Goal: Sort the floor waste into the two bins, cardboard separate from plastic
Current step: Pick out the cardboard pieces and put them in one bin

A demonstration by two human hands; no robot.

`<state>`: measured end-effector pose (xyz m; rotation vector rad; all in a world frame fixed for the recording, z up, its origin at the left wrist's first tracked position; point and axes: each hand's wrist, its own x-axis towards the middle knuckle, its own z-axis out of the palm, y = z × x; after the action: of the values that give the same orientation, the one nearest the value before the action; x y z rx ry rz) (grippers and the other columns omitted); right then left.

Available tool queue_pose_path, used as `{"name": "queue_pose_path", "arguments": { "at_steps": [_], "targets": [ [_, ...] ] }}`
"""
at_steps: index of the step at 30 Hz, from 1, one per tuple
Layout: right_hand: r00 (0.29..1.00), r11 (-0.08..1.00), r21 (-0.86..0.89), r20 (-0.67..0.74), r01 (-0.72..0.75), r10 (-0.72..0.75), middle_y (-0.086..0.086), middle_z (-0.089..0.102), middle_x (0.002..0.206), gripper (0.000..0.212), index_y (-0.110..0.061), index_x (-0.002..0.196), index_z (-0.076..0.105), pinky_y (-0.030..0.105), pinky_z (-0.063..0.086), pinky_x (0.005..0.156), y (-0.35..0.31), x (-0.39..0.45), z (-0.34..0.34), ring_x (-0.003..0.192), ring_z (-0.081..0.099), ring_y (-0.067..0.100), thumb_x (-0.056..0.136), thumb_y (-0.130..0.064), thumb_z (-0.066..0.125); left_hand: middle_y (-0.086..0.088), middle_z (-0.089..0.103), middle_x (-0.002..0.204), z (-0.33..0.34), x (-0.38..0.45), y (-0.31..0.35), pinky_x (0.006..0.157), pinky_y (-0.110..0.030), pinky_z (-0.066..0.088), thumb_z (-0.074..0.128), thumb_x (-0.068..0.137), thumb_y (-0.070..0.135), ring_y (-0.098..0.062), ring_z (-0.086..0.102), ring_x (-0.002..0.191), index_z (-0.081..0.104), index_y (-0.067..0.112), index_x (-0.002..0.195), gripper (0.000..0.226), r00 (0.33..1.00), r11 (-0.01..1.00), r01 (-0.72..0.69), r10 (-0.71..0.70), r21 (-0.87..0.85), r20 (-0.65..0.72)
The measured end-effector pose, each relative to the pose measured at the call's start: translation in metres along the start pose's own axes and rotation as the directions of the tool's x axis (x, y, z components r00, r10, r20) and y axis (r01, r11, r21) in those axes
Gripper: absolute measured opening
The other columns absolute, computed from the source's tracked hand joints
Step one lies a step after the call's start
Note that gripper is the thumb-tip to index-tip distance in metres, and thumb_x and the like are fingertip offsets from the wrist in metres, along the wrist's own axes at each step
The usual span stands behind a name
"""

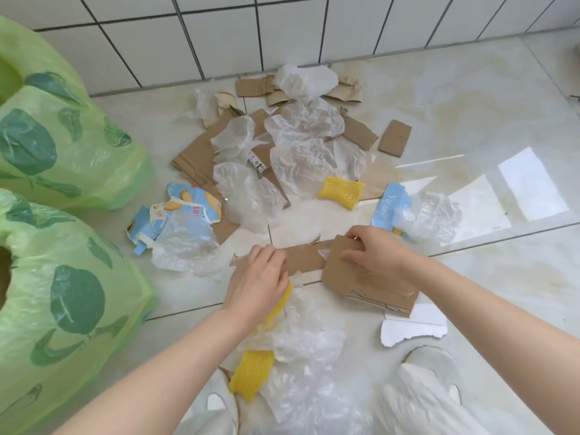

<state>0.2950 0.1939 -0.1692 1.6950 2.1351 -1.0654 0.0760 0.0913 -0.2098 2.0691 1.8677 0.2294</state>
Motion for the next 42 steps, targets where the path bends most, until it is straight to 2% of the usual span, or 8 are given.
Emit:
{"name": "queue_pose_path", "arguments": {
  "at_steps": [4,10,18,24,30,35,39,42],
  "targets": [
    [0.996,0.989,0.127,-0.045,0.08,-0.075,0.002,0.064,0.094,0.015,-0.013,0.102,0.06,0.024,0.04,0.067,0.008,-0.022,-0.004,0.079,0.055,0.015,0.091,-0.023,0.058,-0.002,0.062,0.116,0.012,0.017,0.008,0.085,-0.036,0.05,0.067,0.076,0.026,-0.025,0.058,0.109,0.061,0.012,0.114,0.041,0.99,0.983,-0.134,0.126,0.124,0.068],
    [0.971,0.971,0.208,-0.23,0.121,-0.072,0.003,0.058,0.08,0.014,-0.013,0.087,0.055,0.022,0.038,0.061,0.018,-0.051,-0.03,0.067,0.05,0.015,0.096,-0.023,0.05,-0.003,0.059,0.101,0.014,0.029,0.017,0.081,-0.037,0.047,0.073,0.071,0.016,-0.027,0.058,0.093,0.055,0.014,0.113,0.045,0.988,0.943,-0.097,0.054,0.318,0.142],
    [0.916,0.937,0.349,-0.379,0.015,0.127,0.005,0.059,0.084,0.018,-0.013,0.103,0.047,0.032,0.042,0.062,0.035,-0.066,-0.049,0.074,0.056,0.02,0.1,-0.029,0.039,-0.012,0.047,0.109,-0.002,0.038,0.01,0.078,-0.046,0.046,0.049,0.086,0.003,-0.036,0.054,0.094,0.05,0.009,0.115,0.029,0.971,0.97,0.227,-0.217,-0.088,0.103],
    [0.889,0.828,0.549,-0.314,-0.117,0.334,0.017,0.068,0.092,0.023,-0.016,0.106,0.039,0.043,0.054,0.072,0.067,-0.061,-0.046,0.086,0.064,0.034,0.095,-0.033,0.05,-0.014,0.049,0.109,-0.016,0.052,0.009,0.075,-0.046,0.044,0.042,0.091,0.014,-0.04,0.055,0.09,0.051,0.006,0.104,0.018,0.943,0.938,0.329,-0.332,-0.105,-0.013],
    [0.904,0.866,0.478,-0.289,-0.149,0.316,-0.003,0.057,0.081,0.069,-0.023,0.14,0.024,0.036,0.052,0.074,0.09,-0.072,-0.037,0.087,0.062,0.026,0.085,-0.012,0.063,-0.017,0.053,0.092,-0.032,0.07,0.017,0.066,-0.04,0.033,0.035,0.093,0.013,-0.034,0.046,0.081,0.044,0.007,0.098,0.012,0.893,0.885,0.363,-0.42,-0.29,-0.163],
    [0.957,0.843,0.525,-0.169,-0.115,0.235,-0.001,0.057,0.092,0.097,-0.038,0.145,0.01,0.025,0.05,0.064,0.092,-0.08,-0.033,0.077,0.061,0.016,0.075,-0.009,0.072,-0.01,0.051,0.091,-0.054,0.089,0.043,0.07,-0.036,0.032,0.034,0.094,0.013,-0.028,0.044,0.082,0.046,0.004,0.112,0.023,0.789,0.763,0.364,-0.558,-0.535,-0.258],
    [0.933,0.785,0.6,-0.174,-0.153,0.315,0.006,0.065,0.091,0.088,-0.031,0.145,0.023,0.025,0.049,0.061,0.099,-0.08,-0.027,0.073,0.062,0.016,0.075,-0.005,0.07,-0.005,0.058,0.098,-0.05,0.098,0.078,0.075,-0.035,0.039,0.047,0.088,0.019,-0.029,0.055,0.092,0.049,0.014,0.11,0.022,0.793,0.567,0.416,-0.609,-0.711,-0.022],
    [0.909,0.595,0.795,-0.149,-0.124,0.389,0.004,0.07,0.086,0.039,-0.01,0.117,0.062,0.028,0.054,0.069,0.108,-0.084,-0.046,0.076,0.066,0.018,0.079,-0.004,0.068,0.001,0.059,0.095,-0.036,0.088,0.12,0.074,-0.029,0.039,0.06,0.082,0.016,-0.022,0.055,0.087,0.048,0.017,0.109,0.03,0.869,0.609,0.412,-0.486,-0.678,0.091]
  ]
}}
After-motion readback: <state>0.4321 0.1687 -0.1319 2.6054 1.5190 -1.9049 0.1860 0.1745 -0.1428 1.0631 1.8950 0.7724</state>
